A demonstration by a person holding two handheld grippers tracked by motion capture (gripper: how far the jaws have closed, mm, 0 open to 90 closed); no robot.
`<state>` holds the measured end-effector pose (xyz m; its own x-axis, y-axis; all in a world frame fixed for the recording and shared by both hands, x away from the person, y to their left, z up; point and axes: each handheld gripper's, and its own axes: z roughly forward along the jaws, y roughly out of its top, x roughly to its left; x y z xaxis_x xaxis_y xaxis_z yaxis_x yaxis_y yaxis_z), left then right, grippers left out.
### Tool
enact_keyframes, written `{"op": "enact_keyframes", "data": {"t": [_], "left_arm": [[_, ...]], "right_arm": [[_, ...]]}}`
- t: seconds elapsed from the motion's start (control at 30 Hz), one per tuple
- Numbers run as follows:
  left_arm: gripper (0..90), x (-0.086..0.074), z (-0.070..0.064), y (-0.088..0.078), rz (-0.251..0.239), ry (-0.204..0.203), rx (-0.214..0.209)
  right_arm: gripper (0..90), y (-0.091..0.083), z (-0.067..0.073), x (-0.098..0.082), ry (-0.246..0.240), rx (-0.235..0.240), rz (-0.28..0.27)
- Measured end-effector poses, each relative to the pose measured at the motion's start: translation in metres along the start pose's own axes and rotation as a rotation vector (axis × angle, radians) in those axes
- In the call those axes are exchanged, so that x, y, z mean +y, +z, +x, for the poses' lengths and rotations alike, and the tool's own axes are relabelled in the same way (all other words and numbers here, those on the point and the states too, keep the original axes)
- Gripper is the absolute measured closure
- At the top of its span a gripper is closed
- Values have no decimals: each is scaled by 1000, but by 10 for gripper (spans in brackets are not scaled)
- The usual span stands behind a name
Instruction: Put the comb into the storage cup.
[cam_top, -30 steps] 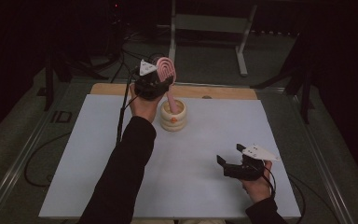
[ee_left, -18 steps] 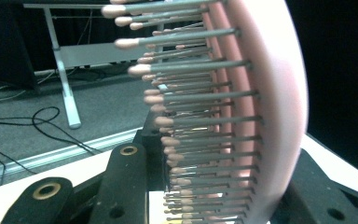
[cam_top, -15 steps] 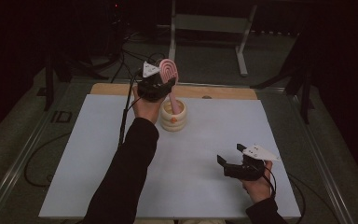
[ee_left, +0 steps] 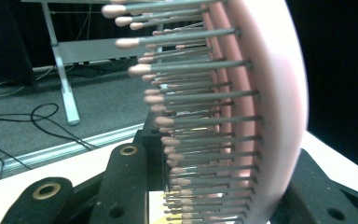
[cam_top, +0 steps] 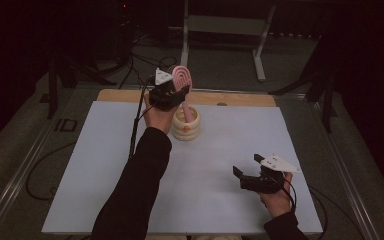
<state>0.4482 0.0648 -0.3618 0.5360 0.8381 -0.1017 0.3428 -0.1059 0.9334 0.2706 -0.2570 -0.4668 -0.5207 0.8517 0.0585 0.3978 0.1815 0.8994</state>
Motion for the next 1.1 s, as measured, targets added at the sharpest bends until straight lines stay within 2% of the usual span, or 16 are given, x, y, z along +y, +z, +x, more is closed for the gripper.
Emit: {"op": "enact_keyframes", "data": {"t": [1.1], "left_arm": [[636,-12,-3,11,36,0,-1]], "right_arm": [[88,0,1,0,-4,2,5]]}}
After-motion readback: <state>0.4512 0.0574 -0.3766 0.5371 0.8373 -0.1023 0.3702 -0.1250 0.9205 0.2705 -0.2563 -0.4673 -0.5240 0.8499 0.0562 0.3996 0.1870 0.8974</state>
